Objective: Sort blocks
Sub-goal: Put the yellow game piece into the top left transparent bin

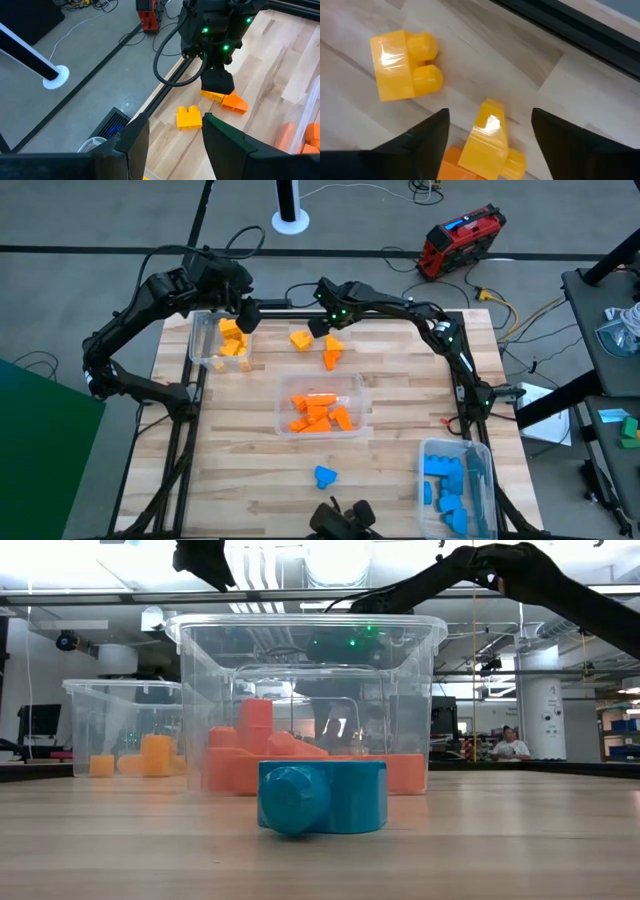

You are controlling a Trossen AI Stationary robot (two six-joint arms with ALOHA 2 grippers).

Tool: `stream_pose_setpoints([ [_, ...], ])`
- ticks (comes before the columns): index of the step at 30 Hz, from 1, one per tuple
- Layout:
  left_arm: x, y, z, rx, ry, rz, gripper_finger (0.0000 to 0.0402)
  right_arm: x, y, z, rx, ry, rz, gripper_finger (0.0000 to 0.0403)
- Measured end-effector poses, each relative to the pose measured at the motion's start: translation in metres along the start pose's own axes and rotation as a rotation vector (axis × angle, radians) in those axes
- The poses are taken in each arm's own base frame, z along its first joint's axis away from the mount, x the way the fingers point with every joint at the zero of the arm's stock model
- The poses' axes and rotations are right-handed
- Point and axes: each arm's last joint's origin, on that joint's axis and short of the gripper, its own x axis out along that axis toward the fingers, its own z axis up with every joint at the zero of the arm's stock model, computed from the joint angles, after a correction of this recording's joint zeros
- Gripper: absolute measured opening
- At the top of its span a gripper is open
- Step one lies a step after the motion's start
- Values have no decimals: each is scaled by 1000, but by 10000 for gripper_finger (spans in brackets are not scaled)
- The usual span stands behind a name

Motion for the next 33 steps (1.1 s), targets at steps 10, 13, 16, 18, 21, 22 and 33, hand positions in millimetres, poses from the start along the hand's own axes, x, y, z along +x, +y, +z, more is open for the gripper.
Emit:
stream_pose_setpoints([
  [10, 0, 0, 0, 3, 0, 0, 161, 22, -4, -7, 3, 75, -36, 314],
  [13, 0, 0, 0, 4, 0, 0, 161, 31, -5, -12, 3, 116, -51, 315],
  [16, 0, 0, 0, 4, 0, 0, 161, 39, -7, -16, 4, 156, -73, 310],
  [18, 0, 0, 0, 4, 0, 0, 161, 42, -8, -18, 3, 170, -85, 304],
  [21, 0, 0, 0, 4, 0, 0, 161, 46, -9, -19, 3, 175, -89, 292],
  [22, 0, 0, 0, 4, 1, 0, 161, 47, -9, -19, 3, 178, -94, 286],
  [33, 2, -1, -2, 6, 9, -1, 161, 48, -11, -19, -15, 169, -133, 156],
])
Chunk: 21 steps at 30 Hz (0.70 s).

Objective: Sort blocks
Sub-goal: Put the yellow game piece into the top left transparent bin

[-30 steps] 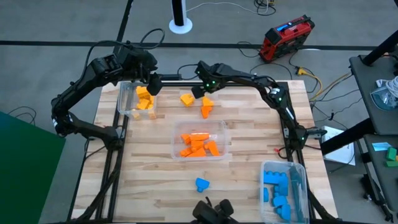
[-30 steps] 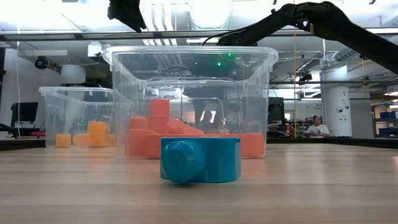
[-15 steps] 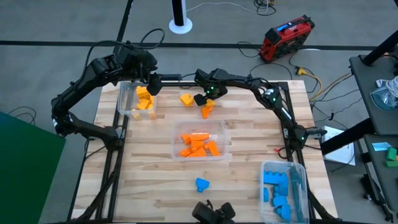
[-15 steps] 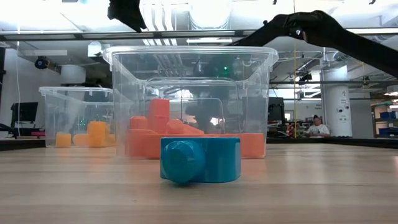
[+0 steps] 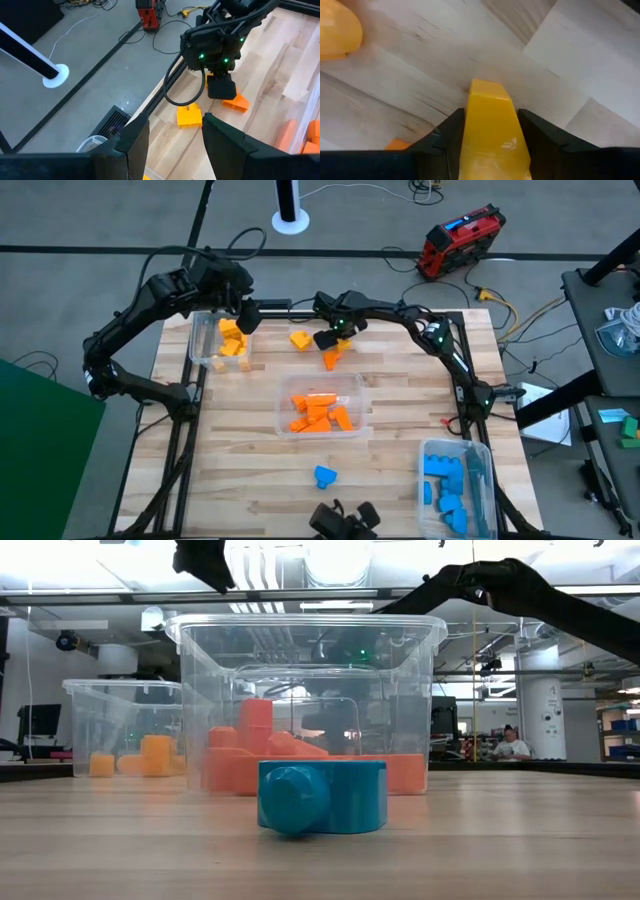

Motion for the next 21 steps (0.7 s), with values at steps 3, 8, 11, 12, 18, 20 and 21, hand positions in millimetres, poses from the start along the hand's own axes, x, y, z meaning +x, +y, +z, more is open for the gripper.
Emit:
stream_pose_setpoints([
  [3, 2, 0, -1, 2, 9, 0, 161, -2, 0, 1, -26, -19, -20, 153],
  [8, 9, -2, -6, 6, 35, -2, 161, -11, 1, 5, -35, -41, -20, 153],
  [11, 9, -2, -5, 5, 30, -2, 161, -26, 4, 10, -49, -62, -14, 153],
  [12, 9, -2, -5, 4, 26, -2, 161, -33, 5, 12, -52, -74, -12, 153],
  [18, -5, 1, -1, -10, -60, 4, 161, -87, 16, 31, -71, -259, 62, 153],
  [20, -14, 3, -1, -23, -102, 7, 161, -104, 20, 34, -70, -359, 144, 153],
  [21, -20, 4, -1, -32, -126, 8, 161, -111, 25, 35, -74, -404, 184, 153],
])
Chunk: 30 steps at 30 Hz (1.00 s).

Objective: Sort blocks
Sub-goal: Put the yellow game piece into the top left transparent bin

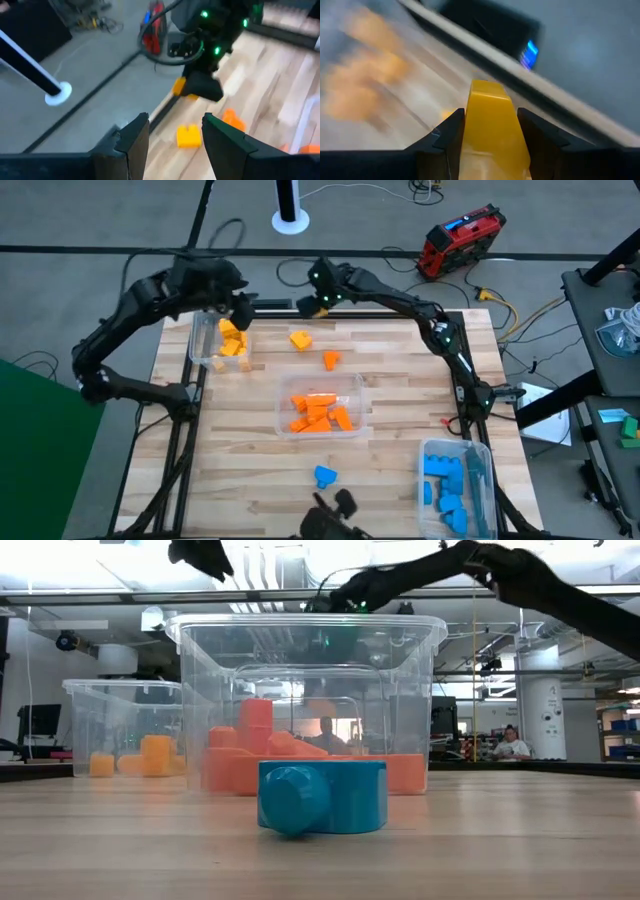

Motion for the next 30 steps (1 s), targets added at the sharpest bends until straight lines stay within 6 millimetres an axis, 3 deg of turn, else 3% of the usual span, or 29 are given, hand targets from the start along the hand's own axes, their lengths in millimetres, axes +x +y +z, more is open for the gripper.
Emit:
stream_pose_setpoints([
  [6, -43, 8, 2, -51, -184, 10, 161, -12, 39, 16, -78, -244, 243, 153],
  [15, -93, 16, -9, -79, -335, 19, 161, -19, 97, 15, -286, -584, 454, 153],
  [22, -113, 19, -17, -102, -388, 19, 161, -11, 123, 0, -352, -797, 566, 153],
  [30, -118, 20, -19, -113, -401, 17, 161, -5, 140, -19, -409, -898, 613, 153],
])
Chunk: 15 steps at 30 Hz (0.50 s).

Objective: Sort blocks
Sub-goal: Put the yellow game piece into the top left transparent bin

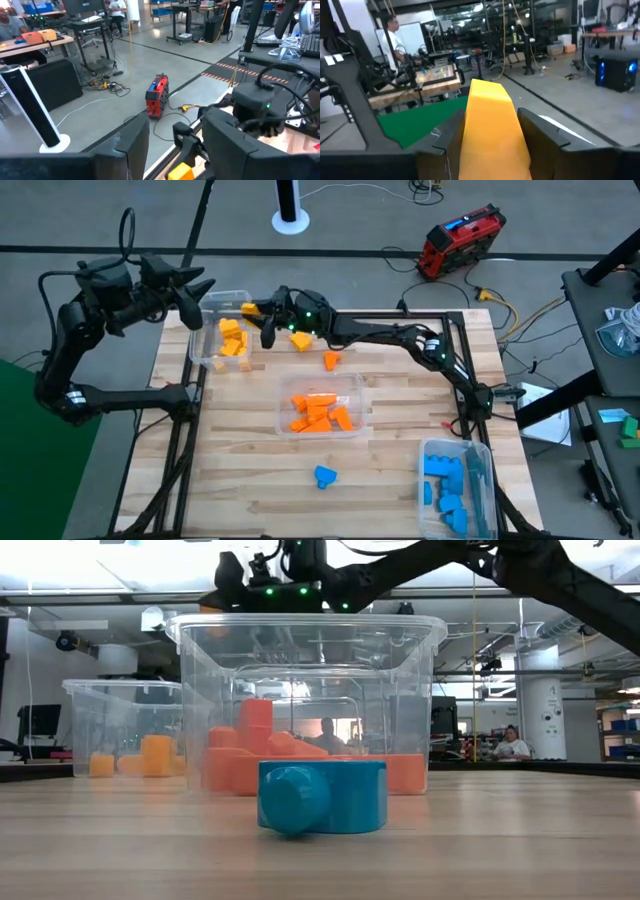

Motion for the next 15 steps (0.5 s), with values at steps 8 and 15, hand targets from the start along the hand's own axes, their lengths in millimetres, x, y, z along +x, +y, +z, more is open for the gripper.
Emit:
stream_pose_setpoints([
  [8, -2, 0, -1, -8, 0, -1, 161, 16, 10, -44, 2, 24, 10, 153],
  [15, -6, 1, 0, -11, -10, -2, 161, 27, 11, -54, -15, -30, 20, 153],
])
